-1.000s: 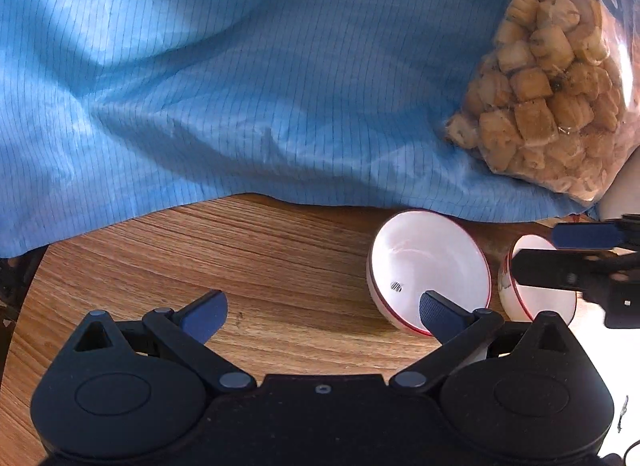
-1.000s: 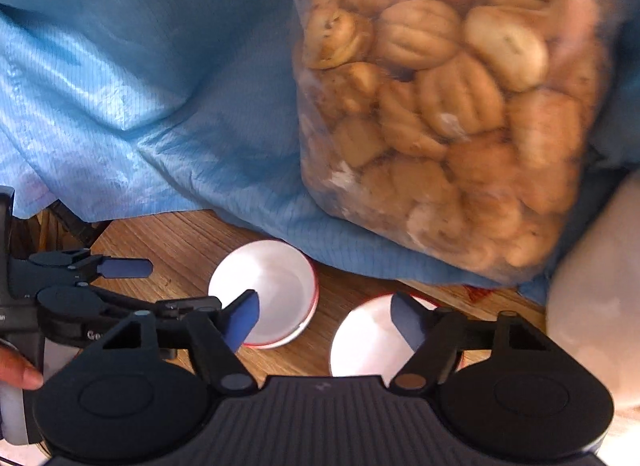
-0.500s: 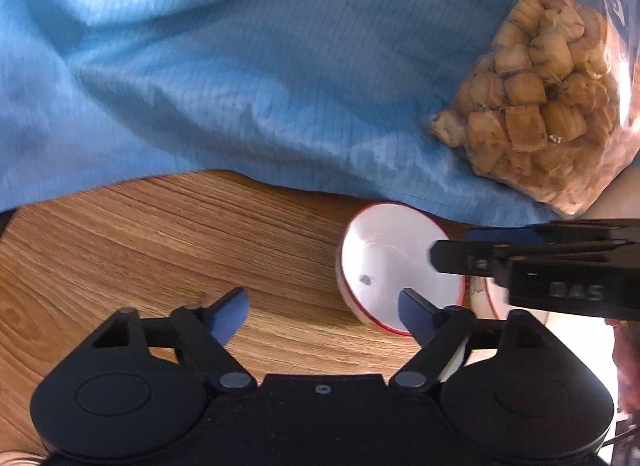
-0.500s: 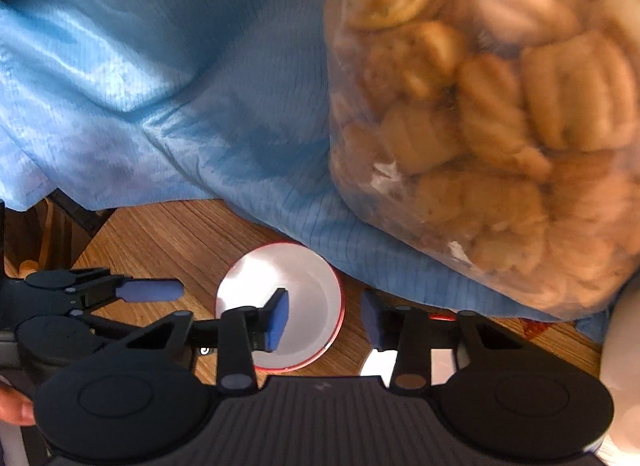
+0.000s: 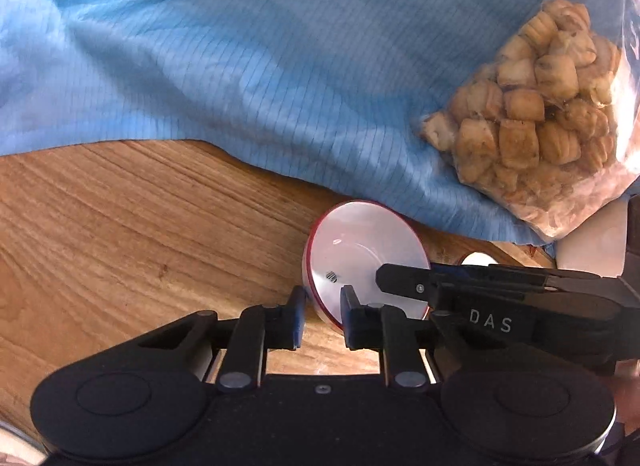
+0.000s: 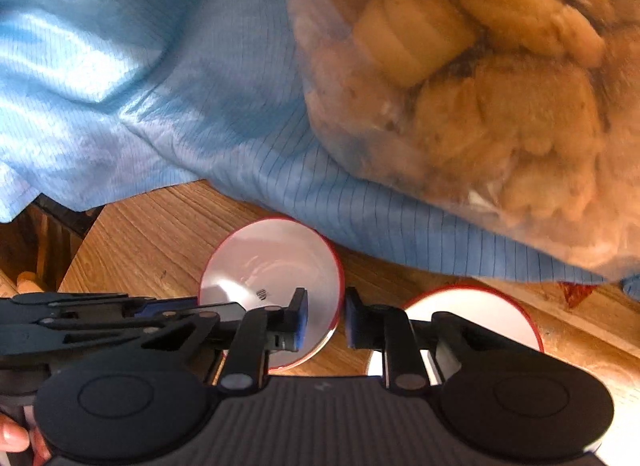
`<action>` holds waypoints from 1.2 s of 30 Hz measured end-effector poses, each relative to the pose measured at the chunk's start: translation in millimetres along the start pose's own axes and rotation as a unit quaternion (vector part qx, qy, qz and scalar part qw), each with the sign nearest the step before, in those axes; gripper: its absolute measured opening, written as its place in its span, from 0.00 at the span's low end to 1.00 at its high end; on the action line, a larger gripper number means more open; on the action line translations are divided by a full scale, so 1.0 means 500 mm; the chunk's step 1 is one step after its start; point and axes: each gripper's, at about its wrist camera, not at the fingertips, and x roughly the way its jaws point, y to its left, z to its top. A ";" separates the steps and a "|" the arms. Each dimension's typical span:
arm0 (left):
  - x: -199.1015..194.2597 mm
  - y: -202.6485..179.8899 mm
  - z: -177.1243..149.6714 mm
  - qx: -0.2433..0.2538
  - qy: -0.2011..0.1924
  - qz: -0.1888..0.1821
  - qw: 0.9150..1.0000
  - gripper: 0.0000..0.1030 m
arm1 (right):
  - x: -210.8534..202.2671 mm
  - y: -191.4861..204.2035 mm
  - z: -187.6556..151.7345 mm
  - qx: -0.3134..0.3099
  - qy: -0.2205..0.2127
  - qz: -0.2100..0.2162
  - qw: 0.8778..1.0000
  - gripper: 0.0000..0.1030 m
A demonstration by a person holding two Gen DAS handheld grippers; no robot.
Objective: Organize plates and bowls
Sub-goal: 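Close both grippers on the white bowl's rim, then lift the white bowl with both grippers and lower it into the steel bowl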
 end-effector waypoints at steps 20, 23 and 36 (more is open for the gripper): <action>-0.126 -0.073 -0.155 0.064 -0.008 -0.050 0.997 0.14 | -0.228 -0.025 -0.175 0.037 -0.071 0.010 0.997 0.12; -0.129 -0.100 -0.175 0.077 0.003 -0.060 0.995 0.14 | -0.261 -0.040 -0.217 0.046 -0.075 0.007 0.996 0.13; -0.150 -0.172 -0.264 0.136 0.049 -0.068 0.987 0.14 | -0.330 -0.083 -0.356 0.066 -0.054 0.037 0.996 0.15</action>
